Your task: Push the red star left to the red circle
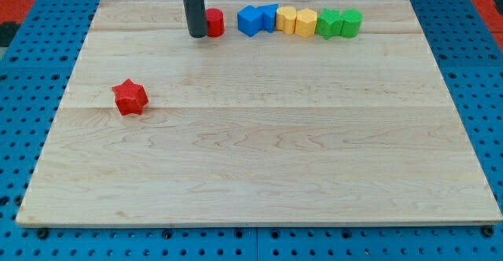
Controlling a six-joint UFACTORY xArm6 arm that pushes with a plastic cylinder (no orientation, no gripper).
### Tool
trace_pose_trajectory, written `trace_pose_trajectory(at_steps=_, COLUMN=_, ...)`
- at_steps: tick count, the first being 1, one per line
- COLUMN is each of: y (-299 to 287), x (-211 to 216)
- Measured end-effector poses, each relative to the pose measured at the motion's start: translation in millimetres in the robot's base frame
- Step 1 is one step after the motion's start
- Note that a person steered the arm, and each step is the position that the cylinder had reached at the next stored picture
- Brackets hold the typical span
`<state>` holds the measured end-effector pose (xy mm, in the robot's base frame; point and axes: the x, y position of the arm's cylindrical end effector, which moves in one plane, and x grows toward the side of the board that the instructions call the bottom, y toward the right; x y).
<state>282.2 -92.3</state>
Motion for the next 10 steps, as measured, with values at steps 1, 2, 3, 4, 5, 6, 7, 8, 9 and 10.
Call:
trace_pose_trajectory(at_steps=1, y=13, x=0)
trace_pose_trajectory(at_steps=2, y=34, x=0)
trace_pose_trajectory(at_steps=3, y=35, x=6)
trace_pose_trajectory(at_steps=4, y=35, x=94)
trace_pose_trajectory(at_steps=5, y=35, x=184)
trace_pose_trajectory(at_steps=6, y=31, x=186)
trace_pose_trajectory(at_steps=7, y=-65, x=201)
trace_pose_trajectory(at_steps=8, y=-85, x=201)
trace_pose_trajectory(at_steps=9, y=-88, x=186)
trace_pose_trajectory(at_steps=10, y=-88, x=148)
